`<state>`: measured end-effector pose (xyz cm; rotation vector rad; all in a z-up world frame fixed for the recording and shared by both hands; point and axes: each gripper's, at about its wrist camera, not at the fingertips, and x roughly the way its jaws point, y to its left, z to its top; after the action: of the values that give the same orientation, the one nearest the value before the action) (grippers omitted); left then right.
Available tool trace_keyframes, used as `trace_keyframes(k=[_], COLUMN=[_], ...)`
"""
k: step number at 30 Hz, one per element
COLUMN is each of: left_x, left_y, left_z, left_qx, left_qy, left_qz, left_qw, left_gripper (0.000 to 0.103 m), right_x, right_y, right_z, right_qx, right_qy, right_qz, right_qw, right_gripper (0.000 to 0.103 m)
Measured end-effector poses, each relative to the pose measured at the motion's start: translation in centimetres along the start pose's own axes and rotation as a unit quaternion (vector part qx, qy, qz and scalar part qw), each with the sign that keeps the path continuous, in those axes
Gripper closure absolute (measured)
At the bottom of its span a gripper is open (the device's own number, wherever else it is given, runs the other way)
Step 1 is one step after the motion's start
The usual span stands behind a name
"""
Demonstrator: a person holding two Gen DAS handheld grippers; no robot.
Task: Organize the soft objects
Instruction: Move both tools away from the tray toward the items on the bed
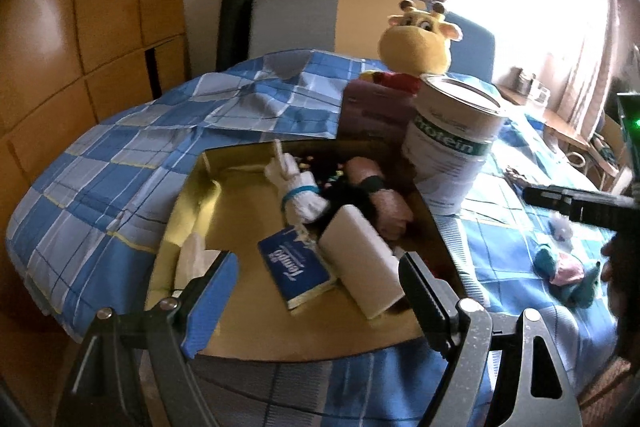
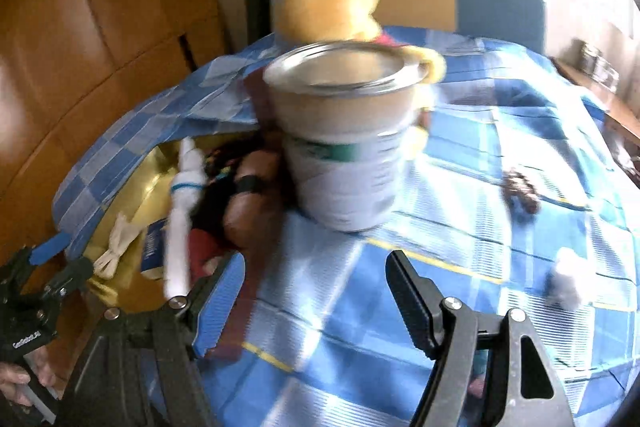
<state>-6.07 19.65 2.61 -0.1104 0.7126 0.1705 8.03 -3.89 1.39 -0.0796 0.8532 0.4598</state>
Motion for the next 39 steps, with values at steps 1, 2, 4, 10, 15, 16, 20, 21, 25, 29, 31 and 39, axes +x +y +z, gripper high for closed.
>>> trace_keyframes(k=[1,2,4,10,15,16,20,21,25,29,31,39], left_x=[0.0,0.0,0.0,0.1,0.3,0.4,1.1,1.2,1.9,2.6,2.9,4.8], left_y=[-0.5,-0.9,-1.6,-4.3,-7.1,-7.9,-11.1,-11.6,-15.0,-17.6,-19.0,-23.0], left_z=[0.0,0.1,0.1,0.4,0.9,1.1,1.8,1.9,2.5,2.9,3.0,3.1], left_qx=[0.006,0.012,0.021,0.050,0.082,0.091,0.115,0.118,0.142,0.162,0.180,0.214], left_qy=[0.000,0.001,0.002,0.007,0.010,0.012,0.018,0.020,0.022,0.030,0.028,0.041], left_qz=[-0.004,-0.007,-0.015,-0.039,-0.059,-0.064,-0.089,-0.093,-0.116,-0.137,-0.141,-0.158], left_qw=[1.0000,0.9999,0.9997,0.9980,0.9948,0.9937,0.9892,0.9885,0.9827,0.9768,0.9732,0.9631], left_gripper=[0.020,0.020,0.020,0.020,0.020,0.020,0.020,0.020,0.020,0.020,0.020,0.020], right_x=[-0.4,-0.7,-1.5,-4.2,-5.1,-5.2,-4.9,-5.1,-5.2,-5.0,-5.1,-5.4], right_y=[-1.2,-2.2,-4.8,-14.3,-23.1,-24.3,-28.4,-29.0,-30.0,-30.5,-30.2,-30.9], right_z=[0.1,0.1,0.2,-0.6,-3.5,-4.4,-7.9,-8.2,-9.1,-9.3,-9.5,-10.2], right_qx=[0.013,0.023,0.048,0.152,0.283,0.306,0.416,0.436,0.461,0.474,0.482,0.511], right_qy=[-0.004,-0.008,-0.017,-0.061,-0.078,-0.080,-0.058,-0.067,-0.062,-0.061,-0.066,-0.081], right_qz=[-0.008,-0.013,-0.032,-0.122,-0.191,-0.197,-0.174,-0.165,-0.151,-0.137,-0.130,-0.101], right_qw=[1.000,1.000,0.998,0.979,0.937,0.928,0.891,0.882,0.872,0.868,0.864,0.850], right_gripper=[0.029,0.029,0.029,0.029,0.029,0.029,0.029,0.029,0.029,0.029,0.029,0.029])
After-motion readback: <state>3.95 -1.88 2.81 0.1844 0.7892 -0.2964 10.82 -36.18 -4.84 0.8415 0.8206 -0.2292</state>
